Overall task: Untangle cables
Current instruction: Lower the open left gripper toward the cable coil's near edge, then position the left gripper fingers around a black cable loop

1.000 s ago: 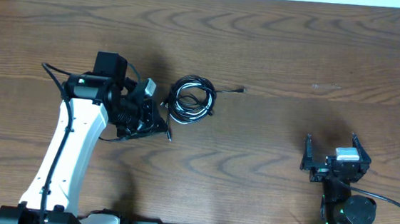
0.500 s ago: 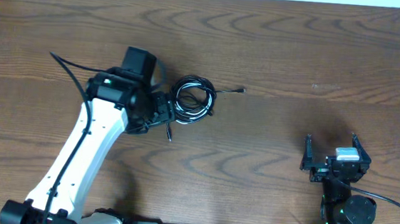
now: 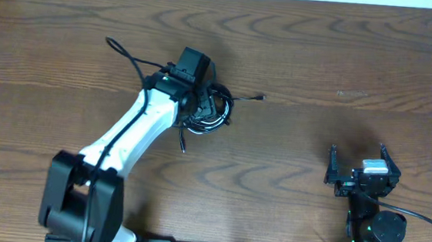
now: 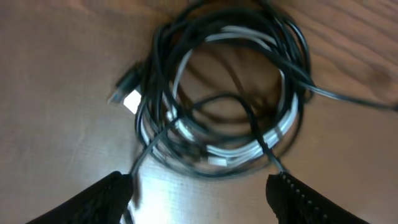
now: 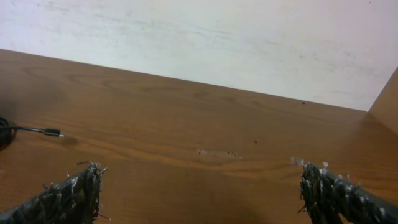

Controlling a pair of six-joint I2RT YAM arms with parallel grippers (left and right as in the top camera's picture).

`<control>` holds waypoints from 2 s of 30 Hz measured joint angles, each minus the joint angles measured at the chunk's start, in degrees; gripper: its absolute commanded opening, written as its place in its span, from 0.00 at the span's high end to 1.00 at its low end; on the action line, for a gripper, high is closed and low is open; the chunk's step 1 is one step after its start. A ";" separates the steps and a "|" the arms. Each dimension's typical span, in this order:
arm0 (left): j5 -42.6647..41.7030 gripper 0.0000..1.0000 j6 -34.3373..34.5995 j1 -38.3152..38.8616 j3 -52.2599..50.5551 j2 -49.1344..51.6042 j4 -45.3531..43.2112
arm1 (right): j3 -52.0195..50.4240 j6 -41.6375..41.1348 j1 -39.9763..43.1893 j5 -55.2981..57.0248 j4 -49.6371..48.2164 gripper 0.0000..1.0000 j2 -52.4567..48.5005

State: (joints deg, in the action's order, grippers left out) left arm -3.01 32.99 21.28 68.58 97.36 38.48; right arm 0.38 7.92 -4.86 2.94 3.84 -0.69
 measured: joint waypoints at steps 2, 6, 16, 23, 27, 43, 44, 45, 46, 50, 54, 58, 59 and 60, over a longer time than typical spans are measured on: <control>0.48 0.38 0.13 0.00 0.00 2.23 -1.88 | 0.00 0.00 0.00 0.00 0.00 0.01 0.00; 1.05 0.41 0.20 0.00 0.00 6.78 -4.33 | 0.00 0.00 0.00 0.00 0.00 0.01 0.00; 2.38 0.92 0.57 -0.07 0.26 13.05 -6.67 | 0.00 0.00 0.00 0.02 0.00 0.01 0.00; 1.27 0.92 -4.85 -0.07 0.87 13.11 -4.90 | 0.00 0.00 0.00 0.00 0.00 0.01 0.00; -0.70 0.92 -12.37 -0.09 0.92 12.39 -0.90 | 0.00 0.00 0.00 0.00 -0.02 0.01 0.00; -2.47 0.40 -18.16 -0.04 0.90 -8.70 5.88 | 0.00 0.00 0.00 0.00 -0.02 0.01 0.00; -2.47 0.40 -17.16 -0.04 0.90 -9.44 6.84 | 0.00 0.00 0.00 0.02 0.00 0.01 0.00; -2.47 0.40 -16.17 0.02 0.90 -9.90 7.96 | 0.00 0.00 0.00 0.02 -0.02 0.01 0.00; -2.47 0.40 -14.95 0.20 0.90 -10.16 9.46 | 0.00 0.02 0.00 0.00 -0.02 0.01 0.00; -2.67 0.40 -11.72 1.64 0.81 -9.90 13.62 | 0.00 0.00 0.00 0.02 -0.02 0.01 0.00; -2.67 0.40 -8.70 4.59 -0.83 -9.79 14.51 | 0.00 0.02 0.00 0.00 0.00 0.01 0.00; -2.69 0.41 -5.05 8.41 -4.07 -9.55 12.70 | 0.00 0.00 0.00 0.00 0.00 0.01 0.00; -2.67 0.41 -3.91 9.42 -5.07 -9.51 11.15 | 0.00 0.00 0.00 0.00 0.00 0.01 0.00; -2.69 0.41 -3.02 10.23 -5.92 -9.44 9.84 | 0.00 0.00 0.00 0.00 0.00 0.01 0.00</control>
State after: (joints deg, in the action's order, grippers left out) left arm -5.69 29.98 31.51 62.65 87.92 48.31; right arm 0.38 7.92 -4.86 2.94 3.84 -0.69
